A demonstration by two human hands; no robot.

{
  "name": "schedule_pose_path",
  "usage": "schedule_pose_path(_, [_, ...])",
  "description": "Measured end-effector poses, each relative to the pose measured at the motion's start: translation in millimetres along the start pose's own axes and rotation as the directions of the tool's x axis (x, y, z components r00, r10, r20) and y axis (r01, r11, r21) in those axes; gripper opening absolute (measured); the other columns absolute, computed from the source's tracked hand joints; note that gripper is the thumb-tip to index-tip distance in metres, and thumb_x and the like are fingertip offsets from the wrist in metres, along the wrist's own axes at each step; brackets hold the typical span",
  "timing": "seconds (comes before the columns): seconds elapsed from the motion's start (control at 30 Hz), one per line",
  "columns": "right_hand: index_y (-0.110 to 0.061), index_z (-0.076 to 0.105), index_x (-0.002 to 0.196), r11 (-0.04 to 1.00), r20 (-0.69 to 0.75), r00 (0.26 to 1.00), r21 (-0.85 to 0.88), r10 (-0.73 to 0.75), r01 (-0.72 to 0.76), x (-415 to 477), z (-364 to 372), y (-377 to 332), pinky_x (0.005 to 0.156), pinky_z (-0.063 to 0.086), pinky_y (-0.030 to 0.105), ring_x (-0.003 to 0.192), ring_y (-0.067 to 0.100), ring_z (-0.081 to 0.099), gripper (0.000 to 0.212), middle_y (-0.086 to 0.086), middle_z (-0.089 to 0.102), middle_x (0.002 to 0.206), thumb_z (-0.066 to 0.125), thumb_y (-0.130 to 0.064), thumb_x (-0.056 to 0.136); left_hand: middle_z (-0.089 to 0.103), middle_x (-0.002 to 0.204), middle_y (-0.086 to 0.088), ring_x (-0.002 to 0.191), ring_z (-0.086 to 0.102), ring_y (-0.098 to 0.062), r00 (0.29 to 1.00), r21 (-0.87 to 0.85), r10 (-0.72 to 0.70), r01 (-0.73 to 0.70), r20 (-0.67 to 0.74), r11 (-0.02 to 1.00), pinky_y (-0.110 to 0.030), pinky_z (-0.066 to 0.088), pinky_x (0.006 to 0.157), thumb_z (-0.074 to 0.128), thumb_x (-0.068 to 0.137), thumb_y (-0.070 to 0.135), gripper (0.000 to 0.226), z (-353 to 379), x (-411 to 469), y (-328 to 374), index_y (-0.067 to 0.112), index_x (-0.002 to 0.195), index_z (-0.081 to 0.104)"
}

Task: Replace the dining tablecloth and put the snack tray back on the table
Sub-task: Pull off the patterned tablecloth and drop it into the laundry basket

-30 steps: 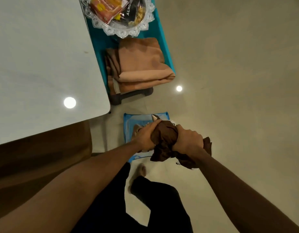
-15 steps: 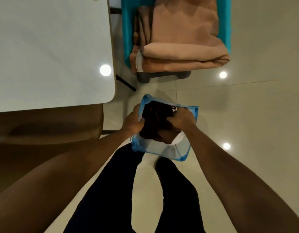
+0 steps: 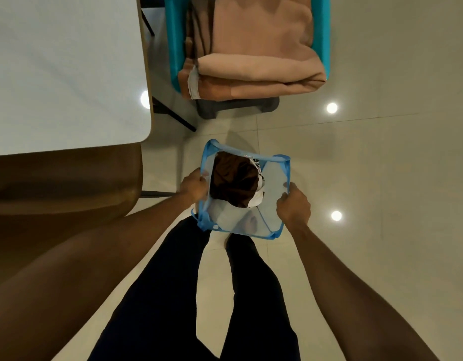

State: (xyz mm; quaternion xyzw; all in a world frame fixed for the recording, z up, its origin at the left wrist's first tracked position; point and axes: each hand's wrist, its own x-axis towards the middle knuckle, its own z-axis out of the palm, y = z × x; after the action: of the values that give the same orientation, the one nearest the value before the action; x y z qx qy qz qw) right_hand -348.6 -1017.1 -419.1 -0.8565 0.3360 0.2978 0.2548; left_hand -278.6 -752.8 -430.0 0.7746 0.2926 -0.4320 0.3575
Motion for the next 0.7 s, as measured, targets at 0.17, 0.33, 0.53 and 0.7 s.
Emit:
schedule_pose_path(0.17, [-0.019,0.063,0.123,0.994,-0.144,0.985,0.04,-0.099,0.106,17.0,-26.4,-9.9,0.08,0.053,0.041,0.098,0.035,0.065,0.03,0.01,0.069,0.108,0.048,-0.016,0.097,0.069,0.105,-0.022,0.086,0.071,-0.039,1.0,-0.063,0.011,-0.013,-0.029,0.998,-0.05,0.06,0.08,0.04,0.102,0.018,0.023,14.5,-19.5,-2.7,0.015,0.12,0.054])
schedule_pose_path(0.33, [-0.027,0.066,0.123,0.995,-0.177,0.984,0.097,-0.009,0.027,31.6,-31.8,3.3,0.079,0.052,0.038,0.099,0.032,0.065,0.032,0.005,0.07,0.112,0.051,-0.018,0.096,0.064,0.12,-0.018,0.103,0.067,-0.04,0.996,-0.064,-0.053,0.058,0.071,0.996,-0.055,0.059,0.081,0.053,0.099,0.018,0.031,38.0,-24.1,-7.0,0.012,0.129,0.054])
schedule_pose_path(0.53, [-0.027,0.067,0.126,0.971,-0.08,0.988,0.207,0.136,-0.117,37.6,-29.5,22.9,0.086,0.051,0.037,0.106,0.031,0.065,0.035,0.006,0.069,0.123,0.054,-0.023,0.094,0.066,0.113,-0.014,0.095,0.069,-0.034,0.999,0.023,0.005,-0.007,0.053,1.0,-0.05,0.061,0.075,0.052,0.099,0.022,0.024,41.5,-18.5,5.9,0.011,0.118,0.06])
schedule_pose_path(0.7, [-0.017,0.073,0.115,0.962,0.031,0.99,0.233,0.137,-0.14,33.4,-38.3,32.6,0.094,0.054,0.042,0.105,0.033,0.066,0.028,0.011,0.072,0.116,0.057,-0.028,0.095,0.067,0.109,-0.014,0.097,0.069,-0.031,0.998,0.066,0.052,-0.055,0.045,0.996,-0.048,0.062,0.073,0.056,0.098,0.019,0.02,23.5,-15.1,14.2,0.015,0.117,0.06])
